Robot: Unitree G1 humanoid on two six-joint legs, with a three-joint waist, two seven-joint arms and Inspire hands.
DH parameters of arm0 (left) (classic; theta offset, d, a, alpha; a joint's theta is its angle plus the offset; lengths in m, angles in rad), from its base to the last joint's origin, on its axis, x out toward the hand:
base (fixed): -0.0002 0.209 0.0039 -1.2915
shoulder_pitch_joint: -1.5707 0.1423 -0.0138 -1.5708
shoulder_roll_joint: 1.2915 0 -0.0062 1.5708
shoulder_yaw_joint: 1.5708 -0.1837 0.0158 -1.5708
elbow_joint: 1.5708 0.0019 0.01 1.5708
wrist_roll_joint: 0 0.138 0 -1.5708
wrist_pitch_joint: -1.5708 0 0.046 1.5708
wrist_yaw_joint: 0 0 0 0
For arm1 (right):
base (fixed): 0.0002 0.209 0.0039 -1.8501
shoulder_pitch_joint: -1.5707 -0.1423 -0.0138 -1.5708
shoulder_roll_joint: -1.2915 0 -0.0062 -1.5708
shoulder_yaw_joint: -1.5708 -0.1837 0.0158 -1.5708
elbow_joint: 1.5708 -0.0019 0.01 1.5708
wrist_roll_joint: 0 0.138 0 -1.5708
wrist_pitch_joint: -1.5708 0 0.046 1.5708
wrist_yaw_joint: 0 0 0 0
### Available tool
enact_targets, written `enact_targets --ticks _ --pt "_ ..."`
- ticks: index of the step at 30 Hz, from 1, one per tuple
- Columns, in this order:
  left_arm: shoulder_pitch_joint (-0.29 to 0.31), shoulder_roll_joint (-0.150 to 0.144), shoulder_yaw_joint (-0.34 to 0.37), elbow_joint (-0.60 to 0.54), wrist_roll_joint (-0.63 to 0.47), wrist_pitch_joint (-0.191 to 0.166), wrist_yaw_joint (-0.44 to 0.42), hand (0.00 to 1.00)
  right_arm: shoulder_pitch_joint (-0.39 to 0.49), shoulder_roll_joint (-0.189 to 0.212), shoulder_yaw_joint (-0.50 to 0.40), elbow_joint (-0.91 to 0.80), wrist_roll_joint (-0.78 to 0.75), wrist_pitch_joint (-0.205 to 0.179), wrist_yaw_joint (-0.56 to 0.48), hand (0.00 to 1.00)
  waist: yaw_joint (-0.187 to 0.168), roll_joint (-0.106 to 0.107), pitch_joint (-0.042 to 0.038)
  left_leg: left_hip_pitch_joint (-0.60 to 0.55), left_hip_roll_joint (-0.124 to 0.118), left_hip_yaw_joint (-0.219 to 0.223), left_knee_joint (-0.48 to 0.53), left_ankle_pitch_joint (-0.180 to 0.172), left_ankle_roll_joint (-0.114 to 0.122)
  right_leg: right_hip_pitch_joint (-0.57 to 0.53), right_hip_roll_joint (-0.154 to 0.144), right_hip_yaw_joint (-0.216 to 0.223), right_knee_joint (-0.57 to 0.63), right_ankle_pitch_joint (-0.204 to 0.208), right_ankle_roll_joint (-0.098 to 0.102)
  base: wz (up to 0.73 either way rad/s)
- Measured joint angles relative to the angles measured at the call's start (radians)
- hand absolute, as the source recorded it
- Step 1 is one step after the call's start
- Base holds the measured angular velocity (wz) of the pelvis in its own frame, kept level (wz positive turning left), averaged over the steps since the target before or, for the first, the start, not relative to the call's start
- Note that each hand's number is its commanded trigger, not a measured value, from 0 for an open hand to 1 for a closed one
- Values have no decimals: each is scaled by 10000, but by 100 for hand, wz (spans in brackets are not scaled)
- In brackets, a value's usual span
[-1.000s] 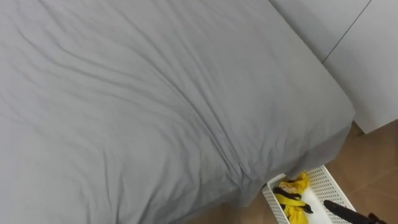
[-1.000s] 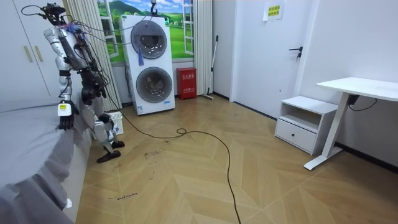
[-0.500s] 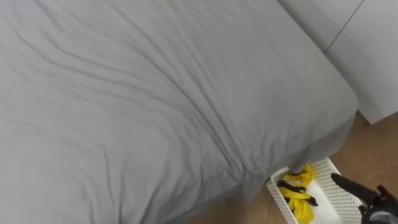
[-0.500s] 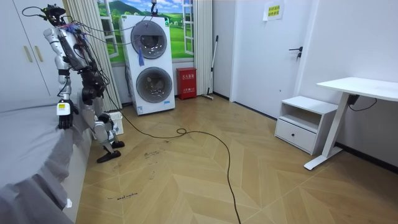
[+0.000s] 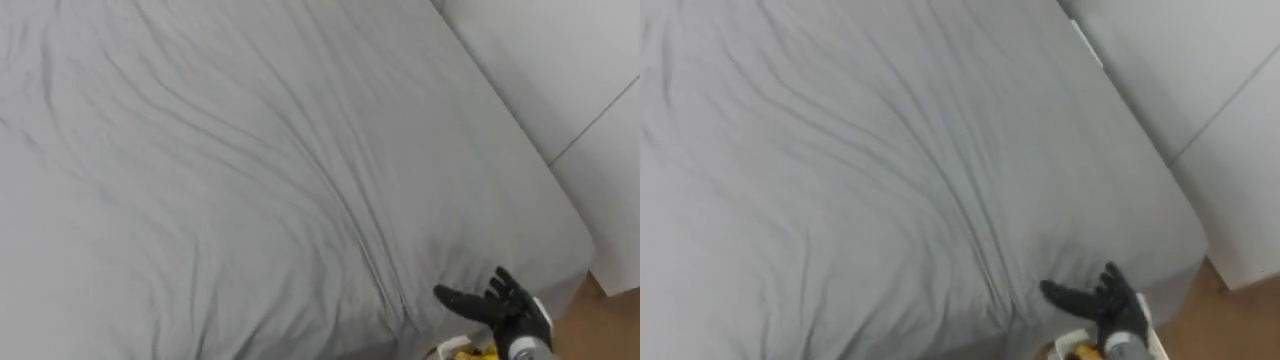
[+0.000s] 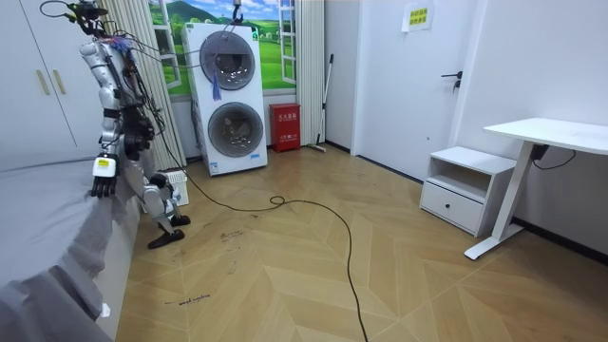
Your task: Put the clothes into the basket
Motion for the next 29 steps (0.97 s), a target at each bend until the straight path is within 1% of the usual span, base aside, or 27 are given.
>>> enact_targets --ticks 1,3,5,6,7,8,9,11,13,17,22,28,29 --pt "1 -67 14 -46 101 0 96 0 -33 122 23 409 -36 77 56 0 44 -73 -17 89 -23 -131 -6 -1 1 197 -36 -135 -59 -37 44 51" --pt "-9 -153 108 -62 407 -67 134 0 -118 250 24 1173 -179 119 103 0 278 -169 -17 175 -65 -199 -4 -3 4 331 -81 -241 -59 -67 73 25" --pt "27 -183 114 -62 670 -160 119 0 -102 247 221 1978 -211 63 111 0 365 -255 -49 208 -166 -439 -5 -4 9 539 -135 -488 -185 -90 117 29" --pt "26 -184 123 -59 698 -178 108 0 -75 242 297 2153 -221 35 112 0 415 -274 -57 226 -178 -510 -7 -4 10 569 -142 -533 -194 -93 122 27" --pt "32 -181 134 -53 788 -206 85 0 -53 241 361 2493 -249 -123 159 0 505 -316 -61 307 -206 -658 -9 -9 17 691 -148 -593 -189 -93 124 15" --pt "42 -187 164 -53 818 -205 79 0 -53 234 387 2666 -262 -136 203 0 522 -317 -49 360 -215 -680 -12 -17 30 756 -152 -627 -192 -95 126 17" --pt "90 -232 341 -68 894 -206 52 0 -87 215 370 2922 -309 -126 272 0 542 -330 -59 434 -219 -727 -18 -51 81 882 -146 -701 -215 -113 141 21" --pt "117 -296 594 -103 1319 -205 -32 0 -82 215 382 3140 -367 -120 329 0 577 -387 -59 561 -288 -903 -96 -69 103 1016 -149 -794 -232 -178 153 23" --pt "207 -395 904 -197 1719 -192 -142 0 -69 197 387 3300 -336 -130 309 0 628 -373 -61 634 -331 -1000 -98 -87 128 1117 -158 -835 -235 -205 164 13" --pt "292 -460 1118 -251 1846 -178 -146 0 10 148 390 3462 -345 -166 326 0 616 -387 -63 702 -367 -1186 -100 -98 142 1300 -122 -946 -342 -213 176 14" --pt "376 -494 1361 -249 1959 -94 -275 0 182 25 369 3458 -335 -325 406 0 619 -356 -81 709 -363 -1213 -143 -101 142 1299 -126 -1002 -349 -210 180 1" --pt "369 -613 1665 -234 2052 91 -427 0 225 -51 358 3454 -567 -330 401 0 576 -269 -130 744 -353 -1215 -157 -101 141 1321 -125 -1042 -279 -208 181 1" --pt "369 -618 1669 -234 2052 109 -434 0 225 -56 353 3456 -567 -330 403 0 573 -261 -125 771 -354 -1213 -161 -101 141 1340 -125 -1040 -278 -208 181 0"
